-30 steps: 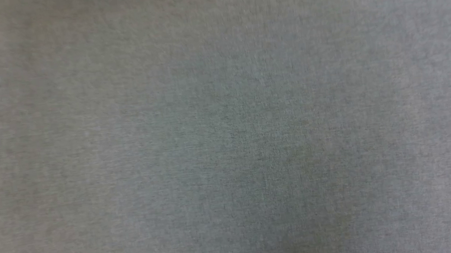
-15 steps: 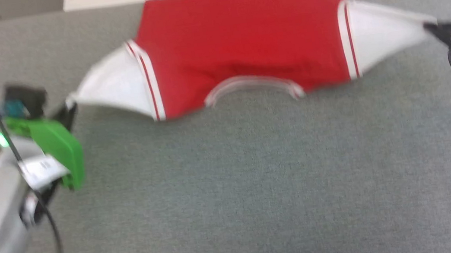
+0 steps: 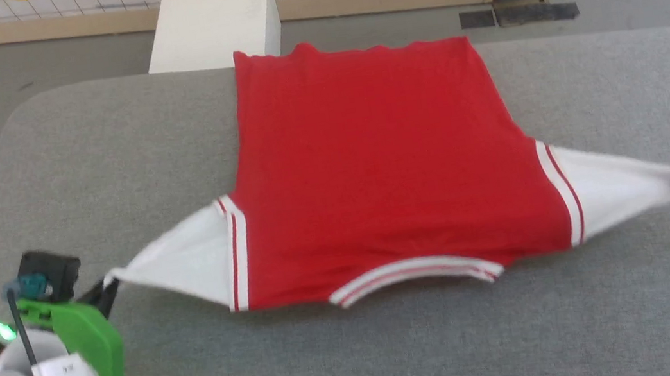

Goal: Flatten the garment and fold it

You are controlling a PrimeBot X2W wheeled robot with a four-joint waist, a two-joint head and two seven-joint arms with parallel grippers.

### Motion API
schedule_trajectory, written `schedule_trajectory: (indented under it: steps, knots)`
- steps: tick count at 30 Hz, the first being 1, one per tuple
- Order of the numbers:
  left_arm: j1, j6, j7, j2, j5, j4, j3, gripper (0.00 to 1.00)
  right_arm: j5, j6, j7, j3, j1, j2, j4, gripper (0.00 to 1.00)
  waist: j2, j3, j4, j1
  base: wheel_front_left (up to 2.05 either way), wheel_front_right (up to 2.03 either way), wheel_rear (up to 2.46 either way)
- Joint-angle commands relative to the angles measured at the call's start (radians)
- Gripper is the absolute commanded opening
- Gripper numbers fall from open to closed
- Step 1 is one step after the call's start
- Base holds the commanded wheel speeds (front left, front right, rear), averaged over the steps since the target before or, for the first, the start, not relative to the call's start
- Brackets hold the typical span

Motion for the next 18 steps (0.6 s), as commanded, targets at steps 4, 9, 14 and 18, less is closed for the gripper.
schedule_trajectory:
  steps: [4, 9, 14, 18]
  knots:
    - [0.102, 0.036, 0.042, 0.062, -0.047, -0.08, -0.019, 0.0, 0.013, -0.002, 0.146, -0.056, 0.134, -0.032, -0.063, 0.0, 0.0, -0.035, 0.008, 0.0001, 0.0, 0.0, 0.0]
    - [0.194, 0.058, 0.095, 0.089, -0.087, -0.154, -0.064, 0.0, 0.004, -0.002, 0.297, -0.151, 0.299, -0.038, -0.155, 0.0, 0.0, -0.043, 0.008, 0.0001, 0.0, 0.0, 0.0]
    - [0.232, 0.078, 0.1, 0.089, -0.086, -0.168, -0.086, 0.0, -0.073, -0.002, 0.389, -0.263, 0.433, -0.021, -0.247, 0.0, 0.0, -0.04, 0.007, 0.0001, 0.0, 0.0, 0.0]
    - [0.221, 0.08, 0.087, 0.054, -0.082, -0.169, -0.086, 0.0, -0.135, -0.002, 0.427, -0.387, 0.499, 0.038, -0.323, 0.0, 0.0, -0.027, 0.011, 0.0001, 0.0, 0.0, 0.0]
